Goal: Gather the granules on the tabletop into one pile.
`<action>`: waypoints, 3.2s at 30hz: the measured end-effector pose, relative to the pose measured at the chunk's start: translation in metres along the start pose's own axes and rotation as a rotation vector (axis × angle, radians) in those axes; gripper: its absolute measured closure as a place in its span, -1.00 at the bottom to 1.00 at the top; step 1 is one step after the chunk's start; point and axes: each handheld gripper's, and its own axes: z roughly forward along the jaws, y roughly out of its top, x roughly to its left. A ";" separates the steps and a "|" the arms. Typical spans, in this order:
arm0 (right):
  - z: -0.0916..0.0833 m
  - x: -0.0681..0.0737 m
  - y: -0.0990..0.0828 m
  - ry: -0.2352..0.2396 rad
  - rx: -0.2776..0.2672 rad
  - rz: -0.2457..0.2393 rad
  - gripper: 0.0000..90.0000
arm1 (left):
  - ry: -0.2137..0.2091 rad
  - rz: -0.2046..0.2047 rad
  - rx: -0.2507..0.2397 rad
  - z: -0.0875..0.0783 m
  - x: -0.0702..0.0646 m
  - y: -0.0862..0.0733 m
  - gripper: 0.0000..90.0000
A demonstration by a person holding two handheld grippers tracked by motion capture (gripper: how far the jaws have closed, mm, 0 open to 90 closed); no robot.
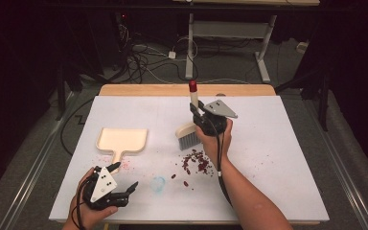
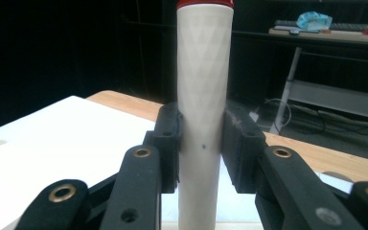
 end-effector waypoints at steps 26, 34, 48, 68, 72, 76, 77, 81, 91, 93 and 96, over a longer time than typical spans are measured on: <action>-0.041 0.015 0.003 0.057 -0.038 0.046 0.57 | -0.014 0.017 0.013 0.005 -0.002 0.003 -0.61; -0.032 0.025 0.020 0.298 -0.090 0.016 0.57 | -0.001 0.021 0.019 0.002 0.001 0.002 -0.61; 0.001 0.062 0.005 0.693 -0.027 -0.159 0.57 | 0.050 -0.086 -0.040 -0.015 0.020 -0.004 -0.61; -0.020 -0.007 -0.006 0.722 -0.030 -0.106 0.57 | 0.018 -0.057 -0.010 -0.008 0.011 -0.001 -0.60; -0.025 -0.013 -0.007 0.710 -0.032 -0.106 0.57 | 0.015 -0.051 0.000 -0.006 0.010 0.000 -0.60; -0.027 -0.011 -0.004 0.700 -0.040 -0.113 0.57 | 0.019 -0.036 -0.005 -0.005 0.009 0.001 -0.60; -0.028 -0.011 -0.003 0.700 -0.049 -0.112 0.57 | 0.019 -0.037 -0.005 -0.005 0.009 0.001 -0.60; -0.036 -0.008 0.006 0.712 -0.089 -0.090 0.57 | 0.018 -0.048 0.000 -0.006 0.010 0.000 -0.60; -0.092 0.014 0.020 0.513 -0.103 -0.105 0.57 | 0.020 -0.050 -0.003 -0.010 0.011 -0.002 -0.60; -0.109 0.019 0.018 0.464 -0.083 -0.101 0.57 | 0.018 -0.048 -0.002 -0.011 0.010 -0.002 -0.60; -0.131 0.022 0.013 0.423 -0.058 -0.096 0.57 | 0.020 -0.044 -0.001 -0.012 0.009 -0.002 -0.60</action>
